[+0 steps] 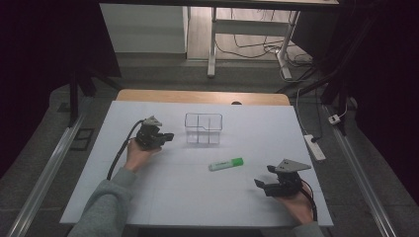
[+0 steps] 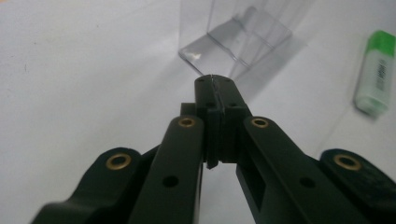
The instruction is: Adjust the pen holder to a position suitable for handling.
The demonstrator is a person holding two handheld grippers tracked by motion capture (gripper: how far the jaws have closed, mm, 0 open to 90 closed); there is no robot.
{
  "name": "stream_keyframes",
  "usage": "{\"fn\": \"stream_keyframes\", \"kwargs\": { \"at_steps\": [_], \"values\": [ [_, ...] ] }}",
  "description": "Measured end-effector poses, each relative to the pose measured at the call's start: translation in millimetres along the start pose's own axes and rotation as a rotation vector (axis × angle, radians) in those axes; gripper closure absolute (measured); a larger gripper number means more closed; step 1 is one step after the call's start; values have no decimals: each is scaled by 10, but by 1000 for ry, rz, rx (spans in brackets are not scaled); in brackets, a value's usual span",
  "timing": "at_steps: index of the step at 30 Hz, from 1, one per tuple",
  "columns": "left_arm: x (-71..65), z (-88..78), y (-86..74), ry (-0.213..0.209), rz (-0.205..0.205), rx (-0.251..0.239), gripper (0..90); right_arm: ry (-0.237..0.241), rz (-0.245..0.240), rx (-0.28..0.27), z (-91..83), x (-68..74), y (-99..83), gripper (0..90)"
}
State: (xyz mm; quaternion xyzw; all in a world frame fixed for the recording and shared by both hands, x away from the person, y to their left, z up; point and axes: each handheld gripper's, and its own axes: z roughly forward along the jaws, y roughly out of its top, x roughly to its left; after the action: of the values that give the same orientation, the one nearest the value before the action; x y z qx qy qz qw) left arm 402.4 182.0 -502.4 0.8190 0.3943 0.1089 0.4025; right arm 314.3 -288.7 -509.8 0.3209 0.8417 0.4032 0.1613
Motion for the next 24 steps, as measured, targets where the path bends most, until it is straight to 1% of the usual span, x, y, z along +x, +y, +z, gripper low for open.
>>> {"fn": "stream_keyframes", "kwargs": {
  "at_steps": [1, 2, 3, 4, 5, 7, 8, 9, 10, 11, 14, 18, 22, 24],
  "values": [
    [-22, -26, -15, -5, 5, 1, 884, 0, -2, 0, -2, 2, 1, 235],
    [-64, -78, -45, -17, 15, 6, 851, 0, -1, 0, -2, 2, 1, 235],
    [-64, -78, -45, -17, 15, 6, 823, 1, 0, -1, -1, 1, 0, 235],
    [-116, -119, -73, -32, 24, 23, 786, 1, -1, -1, -1, -1, -1, 235],
    [-116, -119, -73, -32, 24, 23, 753, 2, 3, -1, -1, -1, -2, 235],
    [-178, -165, -109, -17, 39, 33, 669, 2, 5, -1, -3, -4, -3, 235],
    [-207, -192, -131, -16, 42, 36, 669, 2, 5, -1, -3, -4, -3, 235],
    [-237, -218, -158, -20, 43, 37, 625, 2, 4, -2, -4, -6, -4, 235],
    [-260, -238, -180, -20, 46, 39, 553, 0, 4, -2, -5, -8, -5, 235],
    [-298, -272, -215, -16, 57, 46, 553, 0, 4, -2, -5, -8, -5, 235],
    [-380, -346, -293, -5, 74, 51, 469, 5, 3, -3, -1, -7, -5, 235],
    [-442, -435, -404, 7, 81, 58, 414, 5, 5, -3, -1, -5, -1, 235],
    [-470, -532, -523, 15, 60, 53, 398, 2, 8, -5, -5, -8, -1, 235],
    [-495, -583, -575, 17, 58, 51, 391, 2, 8, -6, -1, -11, 0, 235]
  ]
}}
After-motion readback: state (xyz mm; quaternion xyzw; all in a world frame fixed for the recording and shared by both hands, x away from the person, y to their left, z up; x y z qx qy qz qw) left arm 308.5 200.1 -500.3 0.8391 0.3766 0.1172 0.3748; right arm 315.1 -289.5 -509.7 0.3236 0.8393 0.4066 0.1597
